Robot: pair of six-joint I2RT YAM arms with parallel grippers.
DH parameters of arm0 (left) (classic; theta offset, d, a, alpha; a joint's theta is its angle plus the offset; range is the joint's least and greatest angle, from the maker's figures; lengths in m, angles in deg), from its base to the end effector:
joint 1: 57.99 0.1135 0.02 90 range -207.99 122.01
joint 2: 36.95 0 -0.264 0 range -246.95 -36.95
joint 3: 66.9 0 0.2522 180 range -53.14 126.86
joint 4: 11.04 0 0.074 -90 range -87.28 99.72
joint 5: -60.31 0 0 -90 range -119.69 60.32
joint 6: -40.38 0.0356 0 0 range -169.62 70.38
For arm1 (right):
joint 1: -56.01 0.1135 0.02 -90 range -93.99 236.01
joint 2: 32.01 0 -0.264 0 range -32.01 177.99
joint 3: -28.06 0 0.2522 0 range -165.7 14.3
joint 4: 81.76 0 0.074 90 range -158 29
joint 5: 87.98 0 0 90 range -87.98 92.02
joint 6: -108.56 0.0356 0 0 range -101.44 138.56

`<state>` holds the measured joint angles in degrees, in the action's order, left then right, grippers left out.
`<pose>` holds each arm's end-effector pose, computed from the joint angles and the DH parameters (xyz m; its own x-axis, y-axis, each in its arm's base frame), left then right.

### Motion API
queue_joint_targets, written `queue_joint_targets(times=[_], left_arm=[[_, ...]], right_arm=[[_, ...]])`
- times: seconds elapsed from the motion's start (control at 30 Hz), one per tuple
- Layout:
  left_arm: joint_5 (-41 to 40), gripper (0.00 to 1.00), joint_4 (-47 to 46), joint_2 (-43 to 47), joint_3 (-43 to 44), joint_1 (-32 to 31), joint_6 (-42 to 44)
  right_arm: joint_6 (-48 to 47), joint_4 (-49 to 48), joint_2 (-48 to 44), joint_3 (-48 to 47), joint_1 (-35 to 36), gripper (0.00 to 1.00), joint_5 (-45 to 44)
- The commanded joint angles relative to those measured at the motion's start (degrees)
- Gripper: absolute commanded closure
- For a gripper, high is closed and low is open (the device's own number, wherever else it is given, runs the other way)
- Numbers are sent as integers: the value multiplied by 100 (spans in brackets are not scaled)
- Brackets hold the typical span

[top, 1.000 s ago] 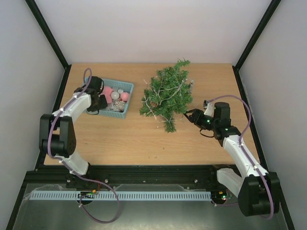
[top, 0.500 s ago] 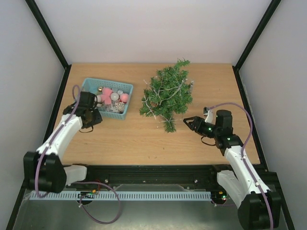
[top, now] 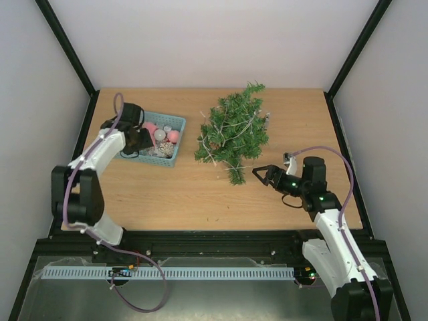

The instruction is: Decorate the small christmas tree

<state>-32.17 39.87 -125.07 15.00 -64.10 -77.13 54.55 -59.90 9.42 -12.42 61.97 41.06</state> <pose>0.3199 -0.0327 0.2580 -0.7790 -0.3807 -0.4982 -0.3121 0.9246 -0.2185 0.1647 0.0397 0.2446 -0.6987 0.3860 -0.6024 -0.3059 0.5999 0.7393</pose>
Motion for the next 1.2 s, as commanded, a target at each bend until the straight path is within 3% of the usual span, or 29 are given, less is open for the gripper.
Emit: queue_joint_targets(times=[0.0, 0.23, 0.43, 0.83, 1.17], left_arm=[[112, 41, -56, -741, 206, -22, 252], [245, 42, -102, -1064, 209, -75, 288], [-40, 55, 200, -865, -141, -75, 289], [-125, 58, 527, 30, -1268, -75, -220], [-25, 57, 833, 1310, -2111, -77, -734]], right_arm=[[-81, 301, 8, -149, 2, 1, 145], [-23, 147, 254, -336, 5, 1, 276], [-56, 58, 375, -507, 6, 1, 366], [18, -201, 385, -306, 17, 1, 596], [183, -286, 234, -84, 55, 1, 704]])
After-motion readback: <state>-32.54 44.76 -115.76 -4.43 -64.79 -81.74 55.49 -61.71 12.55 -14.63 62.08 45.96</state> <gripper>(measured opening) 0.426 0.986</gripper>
